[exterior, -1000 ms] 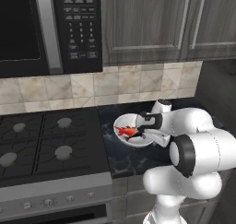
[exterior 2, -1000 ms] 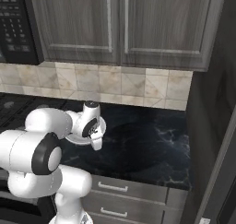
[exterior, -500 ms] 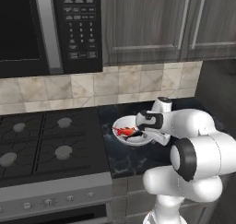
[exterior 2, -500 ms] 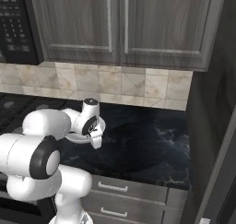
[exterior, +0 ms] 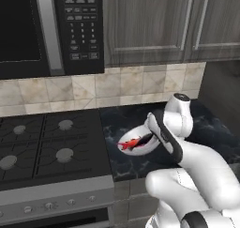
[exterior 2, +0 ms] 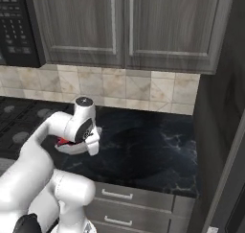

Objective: Place the bowl with the bell pepper and squash on the second highest shelf of the fridge. Place the bowl with the fishs on the top shelf of the fridge.

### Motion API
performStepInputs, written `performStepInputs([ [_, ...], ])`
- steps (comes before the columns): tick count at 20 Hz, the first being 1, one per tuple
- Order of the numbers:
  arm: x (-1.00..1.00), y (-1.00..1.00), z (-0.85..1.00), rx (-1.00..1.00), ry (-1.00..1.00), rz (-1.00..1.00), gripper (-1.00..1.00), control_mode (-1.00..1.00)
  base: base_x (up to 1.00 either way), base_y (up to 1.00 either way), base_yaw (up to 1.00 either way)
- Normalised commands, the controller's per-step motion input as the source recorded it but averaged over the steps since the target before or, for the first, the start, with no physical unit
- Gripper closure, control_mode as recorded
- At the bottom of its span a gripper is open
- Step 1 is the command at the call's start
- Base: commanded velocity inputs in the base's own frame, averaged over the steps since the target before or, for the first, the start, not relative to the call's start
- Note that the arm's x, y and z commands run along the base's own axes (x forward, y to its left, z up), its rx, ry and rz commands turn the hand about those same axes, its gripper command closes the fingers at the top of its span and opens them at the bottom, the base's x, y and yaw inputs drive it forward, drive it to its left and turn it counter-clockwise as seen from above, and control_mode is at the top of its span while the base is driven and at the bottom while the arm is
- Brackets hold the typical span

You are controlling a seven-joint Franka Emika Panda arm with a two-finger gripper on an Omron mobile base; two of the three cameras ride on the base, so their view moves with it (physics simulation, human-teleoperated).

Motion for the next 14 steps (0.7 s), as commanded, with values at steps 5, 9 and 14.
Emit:
performStepInputs([
  [5, -1.00, 0.00, 0.91, 0.03, -0.19, -0.09, 1.00, -1.00, 0.00, 0.00, 0.00],
  [9, -0.97, 0.02, 0.79, 0.04, -0.20, -0.23, 1.00, -1.00, 0.00, 0.00, 0.00],
  [14, -1.00, 0.00, 0.58, 0.09, -0.20, -0.31, 1.00, -1.00, 0.00, 0.00, 0.00],
])
